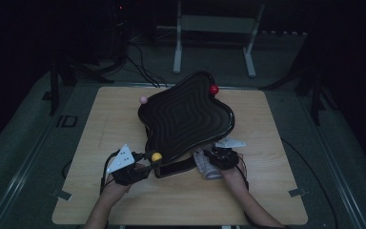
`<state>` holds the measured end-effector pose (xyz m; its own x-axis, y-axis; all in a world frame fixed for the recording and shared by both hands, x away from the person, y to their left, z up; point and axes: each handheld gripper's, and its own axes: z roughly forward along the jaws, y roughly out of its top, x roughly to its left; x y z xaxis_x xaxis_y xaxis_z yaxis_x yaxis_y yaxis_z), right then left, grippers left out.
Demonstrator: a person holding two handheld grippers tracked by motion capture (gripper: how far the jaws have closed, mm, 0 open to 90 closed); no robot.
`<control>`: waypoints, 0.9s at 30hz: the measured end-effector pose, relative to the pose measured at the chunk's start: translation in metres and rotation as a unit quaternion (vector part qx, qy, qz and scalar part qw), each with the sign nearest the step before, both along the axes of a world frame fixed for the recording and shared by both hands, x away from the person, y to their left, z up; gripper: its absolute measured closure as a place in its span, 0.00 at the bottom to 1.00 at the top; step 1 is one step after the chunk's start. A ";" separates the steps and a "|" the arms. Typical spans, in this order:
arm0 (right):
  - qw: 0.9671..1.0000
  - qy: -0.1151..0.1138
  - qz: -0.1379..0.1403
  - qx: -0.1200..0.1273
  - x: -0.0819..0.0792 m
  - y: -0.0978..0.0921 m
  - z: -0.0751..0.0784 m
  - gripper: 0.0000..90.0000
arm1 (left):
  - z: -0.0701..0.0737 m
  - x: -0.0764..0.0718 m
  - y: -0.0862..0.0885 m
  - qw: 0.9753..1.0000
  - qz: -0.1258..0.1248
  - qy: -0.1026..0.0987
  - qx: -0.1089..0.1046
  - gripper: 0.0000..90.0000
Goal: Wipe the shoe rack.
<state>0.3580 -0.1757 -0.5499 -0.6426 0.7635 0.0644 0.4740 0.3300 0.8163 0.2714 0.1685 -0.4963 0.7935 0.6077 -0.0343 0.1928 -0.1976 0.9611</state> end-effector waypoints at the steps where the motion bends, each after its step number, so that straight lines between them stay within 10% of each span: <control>1: 1.000 -0.007 -0.002 -0.005 -0.002 0.001 -0.001 0.83 | 0.000 0.000 0.000 1.000 0.000 0.001 0.000 0.67; 27: 0.996 -0.004 0.088 -0.021 -0.056 0.078 -0.001 0.83 | 0.001 -0.001 -0.001 1.000 0.001 0.000 0.003 0.67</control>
<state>0.3016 -0.0981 -0.5514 -0.7664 0.6417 0.0299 0.4003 0.4407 0.8035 0.2707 0.1675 -0.4955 0.7926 0.6089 -0.0311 0.1939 -0.2034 0.9597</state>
